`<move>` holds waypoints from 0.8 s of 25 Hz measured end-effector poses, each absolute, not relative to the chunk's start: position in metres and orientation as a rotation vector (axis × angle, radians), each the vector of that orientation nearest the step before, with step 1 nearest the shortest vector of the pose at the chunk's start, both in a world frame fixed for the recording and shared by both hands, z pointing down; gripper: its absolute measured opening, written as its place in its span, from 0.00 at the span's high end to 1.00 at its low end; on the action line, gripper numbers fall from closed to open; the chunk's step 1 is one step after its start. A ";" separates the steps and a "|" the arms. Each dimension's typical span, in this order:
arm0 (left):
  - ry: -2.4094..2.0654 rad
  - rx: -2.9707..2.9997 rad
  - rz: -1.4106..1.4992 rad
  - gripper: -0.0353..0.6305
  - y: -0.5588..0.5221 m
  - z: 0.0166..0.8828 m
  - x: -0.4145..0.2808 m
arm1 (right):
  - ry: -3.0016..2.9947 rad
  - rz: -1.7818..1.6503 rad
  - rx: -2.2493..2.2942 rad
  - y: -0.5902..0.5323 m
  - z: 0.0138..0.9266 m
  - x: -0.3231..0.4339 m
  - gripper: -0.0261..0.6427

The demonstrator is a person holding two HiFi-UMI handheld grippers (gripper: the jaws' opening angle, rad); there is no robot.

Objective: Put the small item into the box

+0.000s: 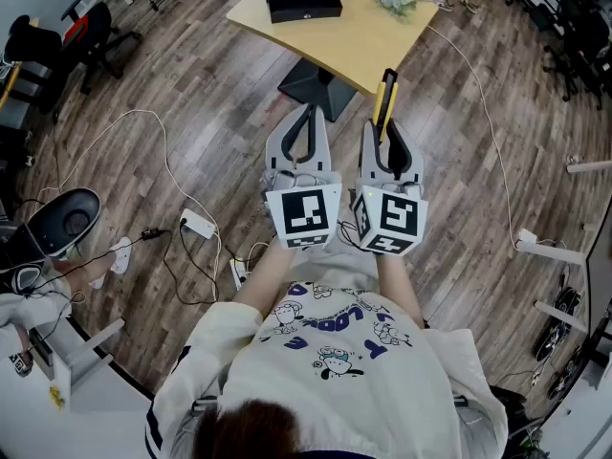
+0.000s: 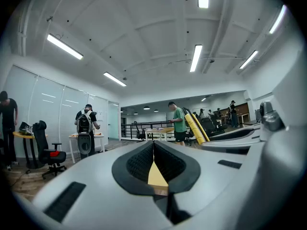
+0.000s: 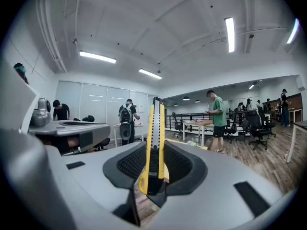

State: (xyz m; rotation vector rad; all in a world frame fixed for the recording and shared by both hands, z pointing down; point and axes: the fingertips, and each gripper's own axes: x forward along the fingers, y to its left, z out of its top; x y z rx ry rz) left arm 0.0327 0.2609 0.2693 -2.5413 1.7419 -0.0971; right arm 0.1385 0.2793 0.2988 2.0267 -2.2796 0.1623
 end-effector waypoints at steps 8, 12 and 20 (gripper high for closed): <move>1.749 -2.543 -0.107 0.92 0.257 0.271 0.029 | -2.276 0.166 2.016 0.276 0.301 0.133 0.78; 1.756 -2.544 -0.108 0.92 0.254 0.274 0.026 | -2.275 0.172 2.010 0.273 0.304 0.130 0.78; 1.774 -2.541 -0.120 0.92 0.233 0.279 0.015 | -2.287 0.184 2.008 0.252 0.308 0.123 0.78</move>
